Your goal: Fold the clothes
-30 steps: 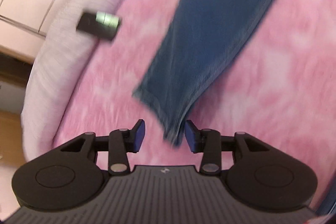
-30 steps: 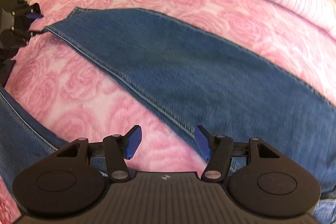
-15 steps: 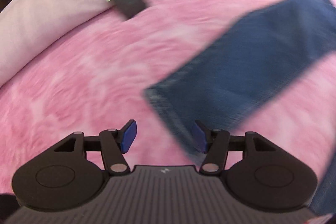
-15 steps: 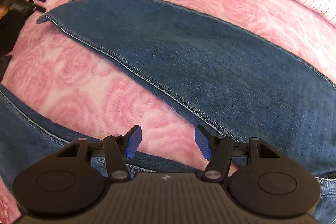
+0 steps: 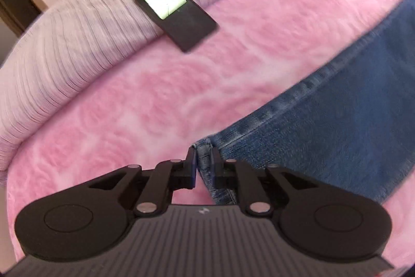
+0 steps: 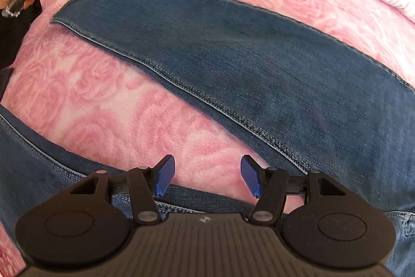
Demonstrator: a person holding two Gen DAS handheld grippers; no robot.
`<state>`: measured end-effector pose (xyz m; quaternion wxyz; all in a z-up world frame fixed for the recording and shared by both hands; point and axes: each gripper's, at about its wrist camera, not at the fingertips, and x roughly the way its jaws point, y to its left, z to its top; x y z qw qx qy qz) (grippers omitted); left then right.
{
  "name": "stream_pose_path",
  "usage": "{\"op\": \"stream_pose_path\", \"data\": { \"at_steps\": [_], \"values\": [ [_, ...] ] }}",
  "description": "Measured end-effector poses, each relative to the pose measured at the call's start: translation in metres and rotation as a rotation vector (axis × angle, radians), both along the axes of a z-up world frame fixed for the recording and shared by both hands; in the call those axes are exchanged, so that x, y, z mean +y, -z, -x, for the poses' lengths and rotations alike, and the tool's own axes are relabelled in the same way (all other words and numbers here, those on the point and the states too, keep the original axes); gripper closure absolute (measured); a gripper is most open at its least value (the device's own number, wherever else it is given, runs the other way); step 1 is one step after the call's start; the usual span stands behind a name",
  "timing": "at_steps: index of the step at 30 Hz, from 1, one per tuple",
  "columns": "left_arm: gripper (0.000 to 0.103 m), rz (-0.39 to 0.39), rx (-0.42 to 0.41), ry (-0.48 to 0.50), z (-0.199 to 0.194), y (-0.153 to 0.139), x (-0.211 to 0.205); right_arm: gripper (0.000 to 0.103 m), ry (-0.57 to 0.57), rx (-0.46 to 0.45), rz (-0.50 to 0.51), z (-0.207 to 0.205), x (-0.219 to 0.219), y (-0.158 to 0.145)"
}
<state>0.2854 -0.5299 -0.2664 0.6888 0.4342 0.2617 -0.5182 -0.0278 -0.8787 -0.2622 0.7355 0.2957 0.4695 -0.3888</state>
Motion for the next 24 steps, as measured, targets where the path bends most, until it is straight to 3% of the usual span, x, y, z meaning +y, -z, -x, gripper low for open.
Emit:
{"op": "stream_pose_path", "data": {
  "at_steps": [4, 6, 7, 10, 18, 24],
  "values": [
    [0.09, -0.036, -0.021, -0.007, 0.002, 0.003, -0.002, 0.044, -0.002, -0.001, -0.002, -0.001, -0.001, -0.001],
    [0.071, -0.04, -0.024, -0.033, 0.005, 0.003, 0.005, 0.043, -0.001, -0.003, -0.002, -0.002, 0.0, -0.002],
    [0.069, -0.042, -0.025, -0.046, 0.006, 0.002, 0.009, 0.042, 0.0, -0.001, -0.003, -0.001, 0.0, -0.002],
    [0.069, -0.039, -0.004, -0.02, 0.03, -0.006, 0.03, 0.042, 0.032, 0.001, -0.017, 0.002, 0.004, -0.001],
    [0.064, -0.074, 0.17, 0.091, 0.137, -0.016, 0.119, 0.042, 0.154, 0.037, -0.021, 0.023, 0.041, -0.012],
    [0.062, -0.166, 0.231, 0.15, 0.209, -0.003, 0.175, 0.042, 0.296, 0.069, -0.142, 0.052, 0.079, 0.0]
  ]
}}
